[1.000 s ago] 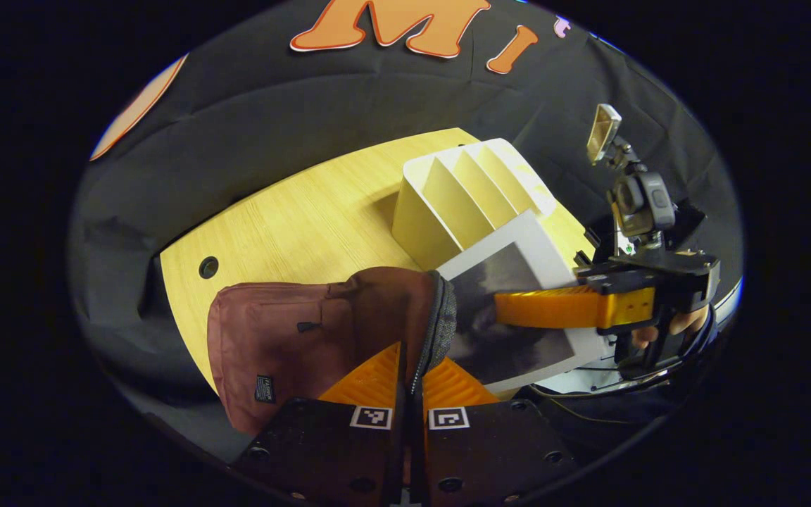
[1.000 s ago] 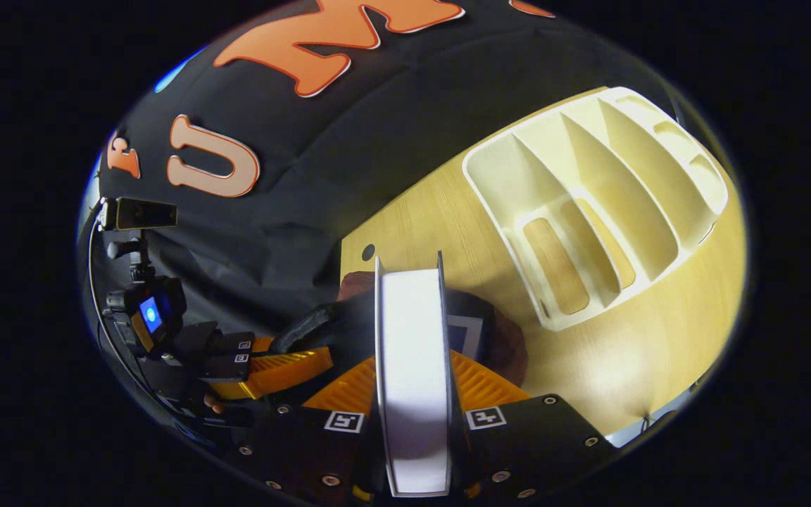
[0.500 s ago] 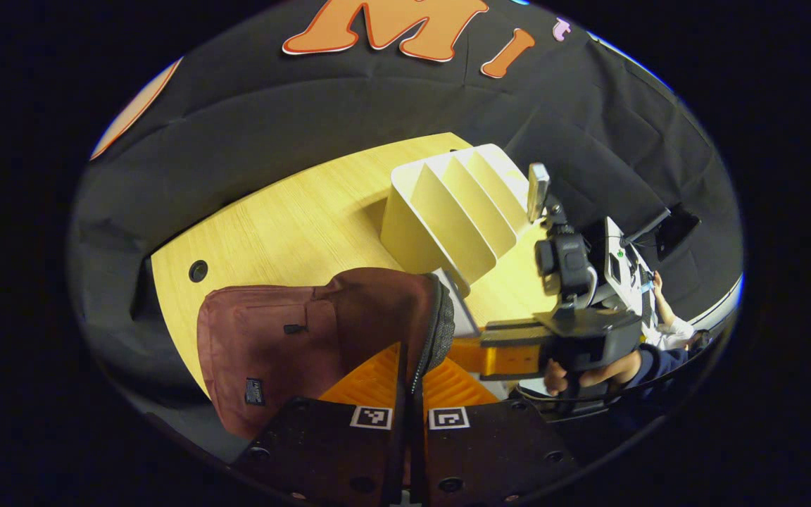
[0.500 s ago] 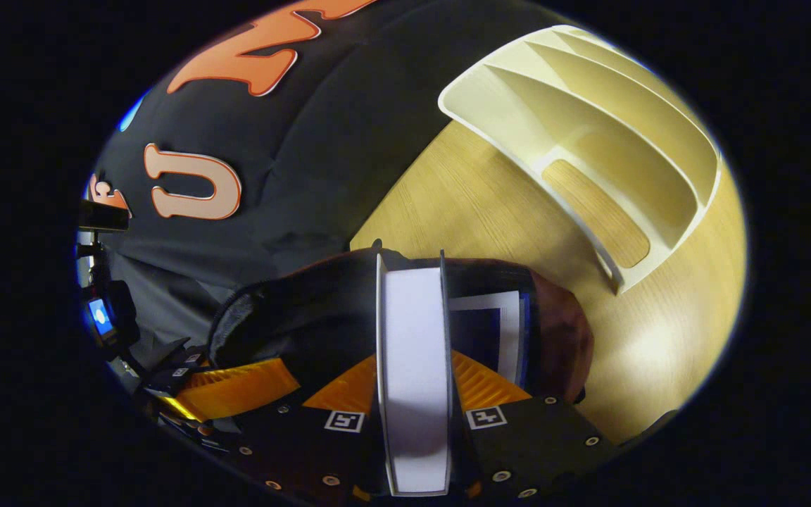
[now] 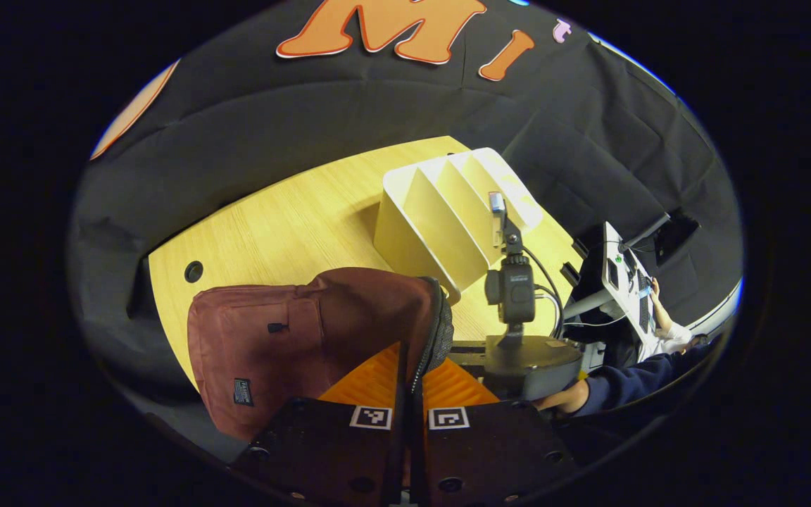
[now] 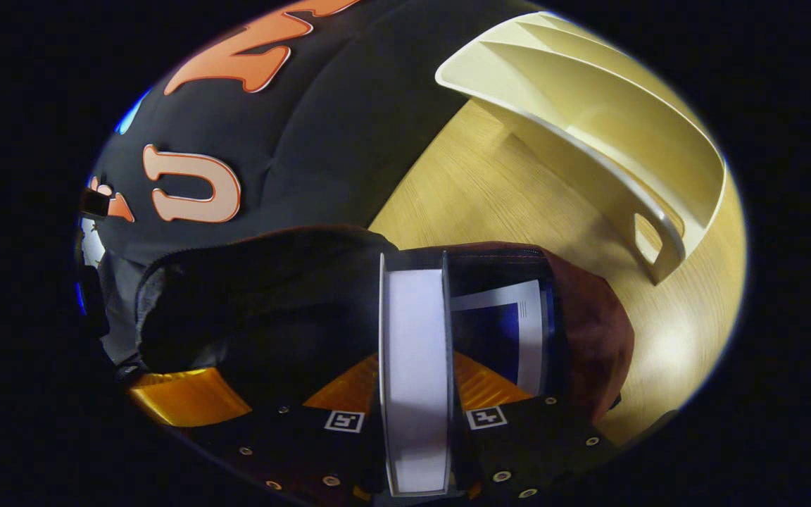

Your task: Open the schoolbag, grab two books from the bookshelf and put them into the schoolbag.

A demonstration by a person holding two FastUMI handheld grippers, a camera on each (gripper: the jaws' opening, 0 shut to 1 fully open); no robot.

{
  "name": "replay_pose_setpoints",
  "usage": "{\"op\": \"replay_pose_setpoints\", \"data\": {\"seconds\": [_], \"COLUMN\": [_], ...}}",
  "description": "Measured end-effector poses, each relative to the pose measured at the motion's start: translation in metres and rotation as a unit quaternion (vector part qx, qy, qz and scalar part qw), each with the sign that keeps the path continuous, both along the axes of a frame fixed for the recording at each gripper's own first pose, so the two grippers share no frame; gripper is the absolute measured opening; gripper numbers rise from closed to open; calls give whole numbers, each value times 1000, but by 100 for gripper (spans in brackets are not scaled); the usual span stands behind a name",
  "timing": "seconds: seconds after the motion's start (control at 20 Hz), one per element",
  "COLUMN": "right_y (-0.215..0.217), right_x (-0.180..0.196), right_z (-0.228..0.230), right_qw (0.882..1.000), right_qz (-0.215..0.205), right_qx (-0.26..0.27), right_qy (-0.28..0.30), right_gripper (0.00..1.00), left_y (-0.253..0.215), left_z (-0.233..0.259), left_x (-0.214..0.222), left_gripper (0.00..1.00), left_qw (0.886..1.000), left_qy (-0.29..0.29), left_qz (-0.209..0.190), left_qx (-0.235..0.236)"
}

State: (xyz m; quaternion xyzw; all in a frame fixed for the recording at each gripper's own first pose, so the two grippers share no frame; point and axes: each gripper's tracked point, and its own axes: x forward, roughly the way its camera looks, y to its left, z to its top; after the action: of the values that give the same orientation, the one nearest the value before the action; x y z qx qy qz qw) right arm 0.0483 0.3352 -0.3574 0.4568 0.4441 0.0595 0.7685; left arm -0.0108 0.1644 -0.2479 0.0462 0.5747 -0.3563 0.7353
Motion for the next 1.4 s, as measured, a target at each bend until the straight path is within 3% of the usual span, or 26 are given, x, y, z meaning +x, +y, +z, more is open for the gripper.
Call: {"op": "replay_pose_setpoints", "data": {"seconds": [0.3, 0.45, 0.55, 0.6, 0.65, 0.7, 0.75, 0.8, 1.05, 1.2, 1.4], "right_y": [18, 15, -1, -15, -28, -40, -48, -52, -96, -129, -197], "right_x": [7, -1, -13, -21, -28, -33, -35, -33, -44, -55, -68], "right_z": [-19, -17, -21, -27, -27, -25, -22, -18, 20, 52, 83], "right_qw": [1000, 1000, 999, 997, 995, 993, 993, 992, 986, 983, 973], "right_qz": [5, 12, 20, 25, 29, 30, 29, 31, 73, 102, 122], "right_qx": [25, 10, -37, -70, -92, -106, -112, -116, -148, -141, -172], "right_qy": [-2, 11, 28, 35, 34, 38, 36, 33, -13, -51, -91], "right_gripper": [39, 43, 47, 56, 43, 64, 73, 97, 97, 97, 97], "left_y": [3, 4, 6, 6, 6, 4, 2, 2, -9, -19, -53], "left_z": [0, 3, 2, 0, -3, -5, -7, -9, -17, -19, -30], "left_x": [1, 1, 1, 3, -1, -1, -2, -2, -10, -19, -40], "left_gripper": [5, 5, 5, 5, 5, 5, 5, 5, 6, 11, 31], "left_qw": [1000, 1000, 999, 999, 999, 999, 998, 998, 995, 989, 979], "left_qy": [0, 5, 5, 6, 10, 12, 11, 11, -5, -26, -36], "left_qz": [10, 23, 29, 34, 38, 45, 52, 62, 103, 140, 196], "left_qx": [-1, -13, -18, -18, -21, -26, -25, -24, 8, 37, 42]}}
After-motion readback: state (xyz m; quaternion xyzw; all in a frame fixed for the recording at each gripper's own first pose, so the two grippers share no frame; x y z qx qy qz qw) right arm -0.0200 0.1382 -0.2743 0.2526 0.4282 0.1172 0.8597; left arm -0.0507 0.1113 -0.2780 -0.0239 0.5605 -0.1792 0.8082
